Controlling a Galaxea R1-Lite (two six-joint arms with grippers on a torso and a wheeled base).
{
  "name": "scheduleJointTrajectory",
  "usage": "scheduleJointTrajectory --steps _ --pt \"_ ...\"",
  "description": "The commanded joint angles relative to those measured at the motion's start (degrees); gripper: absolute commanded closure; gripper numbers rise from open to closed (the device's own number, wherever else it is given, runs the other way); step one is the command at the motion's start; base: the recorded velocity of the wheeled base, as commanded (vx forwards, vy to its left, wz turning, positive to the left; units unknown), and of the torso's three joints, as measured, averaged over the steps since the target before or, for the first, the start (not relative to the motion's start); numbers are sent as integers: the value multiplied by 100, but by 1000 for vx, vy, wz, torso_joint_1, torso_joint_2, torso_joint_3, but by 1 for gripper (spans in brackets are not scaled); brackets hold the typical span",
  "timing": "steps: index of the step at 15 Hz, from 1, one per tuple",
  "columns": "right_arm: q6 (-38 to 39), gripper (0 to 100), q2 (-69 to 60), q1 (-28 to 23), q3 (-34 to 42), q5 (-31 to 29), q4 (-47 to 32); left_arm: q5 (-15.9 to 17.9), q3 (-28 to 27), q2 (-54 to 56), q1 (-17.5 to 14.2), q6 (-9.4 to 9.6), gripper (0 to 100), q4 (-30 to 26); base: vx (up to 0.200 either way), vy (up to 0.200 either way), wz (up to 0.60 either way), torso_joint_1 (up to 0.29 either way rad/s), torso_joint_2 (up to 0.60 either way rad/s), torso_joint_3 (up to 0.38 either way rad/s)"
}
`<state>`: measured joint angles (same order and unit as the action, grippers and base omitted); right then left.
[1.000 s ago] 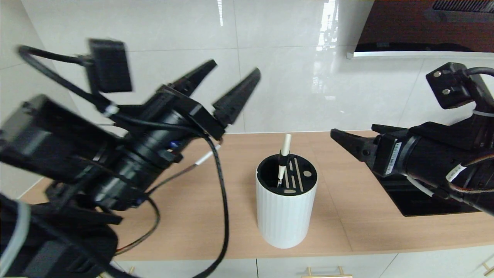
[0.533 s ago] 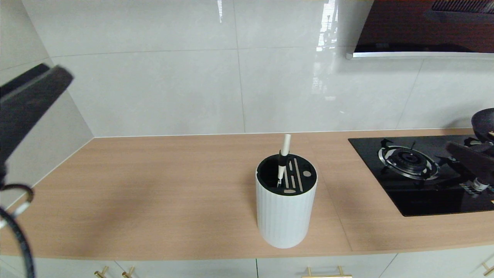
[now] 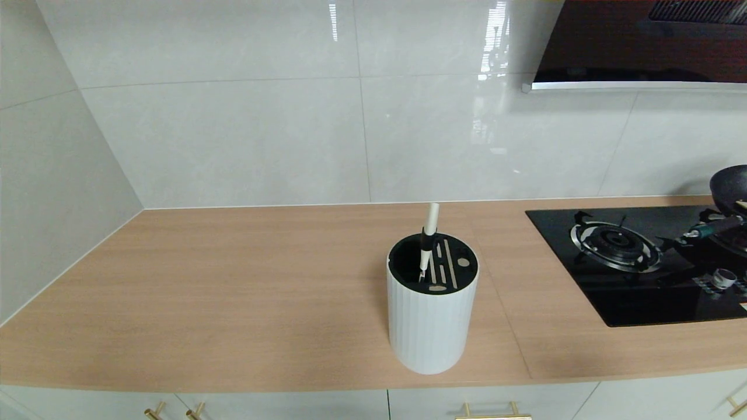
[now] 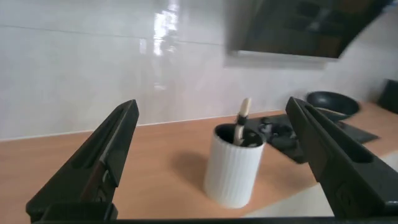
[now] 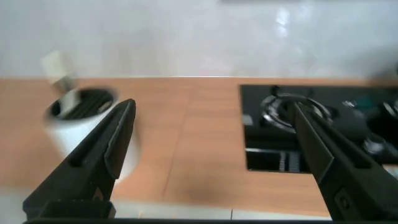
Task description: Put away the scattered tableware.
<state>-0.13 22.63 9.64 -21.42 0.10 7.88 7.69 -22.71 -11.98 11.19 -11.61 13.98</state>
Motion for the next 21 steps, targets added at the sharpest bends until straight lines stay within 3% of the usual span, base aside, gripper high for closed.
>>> scheduleJointTrajectory --steps 1,3,4,6,7,8,9,10,11,12,13,15,21 --pt "-277 0 -1498 -85 41 342 -849 -163 83 627 -311 -8 0 131 0 0 0 0 0 0" --pt "-470 0 -1691 -244 235 254 -1042 -13 100 653 -715 44 0 78 0 0 0 0 0 0" --pt "-479 0 -1700 -490 393 -71 -788 294 135 935 -987 44 0 -150 0 0 0 0 0 0" --pt "-479 0 -2104 -1079 577 -10 -717 303 329 1198 -1110 97 0 -502 0 0 0 0 0 0" --pt "-540 0 -2122 -1052 938 25 -577 -110 689 1198 -1110 167 0 -326 0 0 0 0 0 0" --pt "-523 0 -2122 -1052 1122 -142 -427 -312 988 1198 -1110 317 0 -264 0 0 0 0 0 0" --pt "-514 0 -2140 -1043 1377 -335 -269 -400 1348 1198 -1110 624 0 -256 0 0 0 0 0 0" --pt "-505 0 -2254 -1017 1984 -563 135 -752 2139 1198 -1110 1046 0 -115 0 0 0 0 0 0" --pt "-479 0 -2254 -1008 2142 -590 223 -998 2271 1198 -1110 1073 0 -238 0 0 0 0 0 0" --pt "-312 0 -2263 -1017 2142 -581 -14 -1244 2245 1198 -1110 1099 0 -730 0 0 0 0 0 0" --pt "-127 0 -2254 -1017 2142 -572 -225 -1604 2236 1198 -1110 1248 0 -1293 0 0 0 0 0 0" --pt "84 0 -2254 -1008 2142 -414 -752 -1261 2262 1190 -1110 1046 0 -1319 0 0 0 0 0 0" --pt "154 0 -2254 -999 2142 -238 -744 -1253 2262 1190 -1110 1064 0 -1310 0 0 0 0 0 0"
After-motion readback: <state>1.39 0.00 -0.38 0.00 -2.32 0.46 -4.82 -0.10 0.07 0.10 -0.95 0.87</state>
